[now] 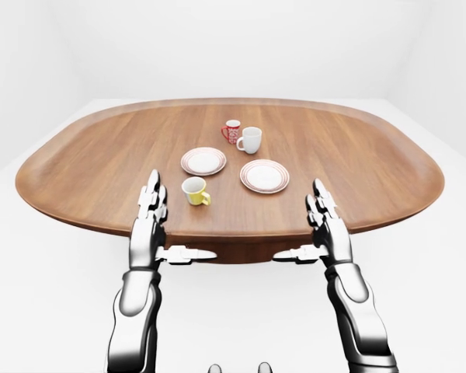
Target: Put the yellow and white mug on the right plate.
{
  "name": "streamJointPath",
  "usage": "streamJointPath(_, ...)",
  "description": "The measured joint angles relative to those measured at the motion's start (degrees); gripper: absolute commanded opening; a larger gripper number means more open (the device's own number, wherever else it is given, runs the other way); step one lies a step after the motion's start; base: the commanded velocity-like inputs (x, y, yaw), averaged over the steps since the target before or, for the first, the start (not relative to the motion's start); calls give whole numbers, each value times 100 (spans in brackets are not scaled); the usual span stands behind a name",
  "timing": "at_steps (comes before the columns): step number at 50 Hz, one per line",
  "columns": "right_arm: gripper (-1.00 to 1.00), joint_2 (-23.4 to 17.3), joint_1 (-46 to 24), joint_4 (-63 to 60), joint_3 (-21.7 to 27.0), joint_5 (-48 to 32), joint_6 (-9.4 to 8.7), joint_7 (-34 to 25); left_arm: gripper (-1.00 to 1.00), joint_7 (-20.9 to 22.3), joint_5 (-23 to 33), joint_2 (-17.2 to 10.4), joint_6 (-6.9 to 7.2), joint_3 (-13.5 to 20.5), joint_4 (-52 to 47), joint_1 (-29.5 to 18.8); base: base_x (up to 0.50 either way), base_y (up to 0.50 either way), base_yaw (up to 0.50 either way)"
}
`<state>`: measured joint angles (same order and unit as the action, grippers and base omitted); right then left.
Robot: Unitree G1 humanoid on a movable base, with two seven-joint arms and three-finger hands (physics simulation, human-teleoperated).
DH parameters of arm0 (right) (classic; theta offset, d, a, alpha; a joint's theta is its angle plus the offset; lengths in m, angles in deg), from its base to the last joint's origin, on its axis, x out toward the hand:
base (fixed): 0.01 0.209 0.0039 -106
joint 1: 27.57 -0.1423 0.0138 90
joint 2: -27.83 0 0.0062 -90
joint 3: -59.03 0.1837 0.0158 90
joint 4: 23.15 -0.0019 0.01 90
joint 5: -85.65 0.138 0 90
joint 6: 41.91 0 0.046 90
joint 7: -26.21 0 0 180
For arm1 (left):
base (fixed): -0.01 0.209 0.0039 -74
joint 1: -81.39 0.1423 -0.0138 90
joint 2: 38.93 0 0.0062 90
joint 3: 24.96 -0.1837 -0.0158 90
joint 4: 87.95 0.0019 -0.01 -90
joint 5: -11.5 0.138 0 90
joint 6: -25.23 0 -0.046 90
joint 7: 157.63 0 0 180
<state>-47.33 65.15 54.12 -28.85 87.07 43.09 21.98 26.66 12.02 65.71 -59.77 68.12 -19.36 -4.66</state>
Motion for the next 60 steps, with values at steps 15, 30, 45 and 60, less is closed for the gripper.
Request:
streamJointPath(15, 100, 1, 120, -542, 25, 20, 0, -102, 100, 72, 86, 9, 0, 31, -378, 76, 0, 0, 50)
streamJointPath(30, 100, -1, 217, -839, 42, 81, 0, -168, 100, 104, 135, 30, 0, 23, -487, 177, 8, 7, 10)
streamJointPath(45, 100, -2, 280, -1293, 59, 199, 0, -289, 100, 188, 191, 18, 0, 0, -843, 218, 48, 13, 0)
streamJointPath(60, 100, -6, 310, -1513, 64, 137, 0, -314, 100, 315, 207, 13, 0, 42, -1263, 271, 48, 13, 0)
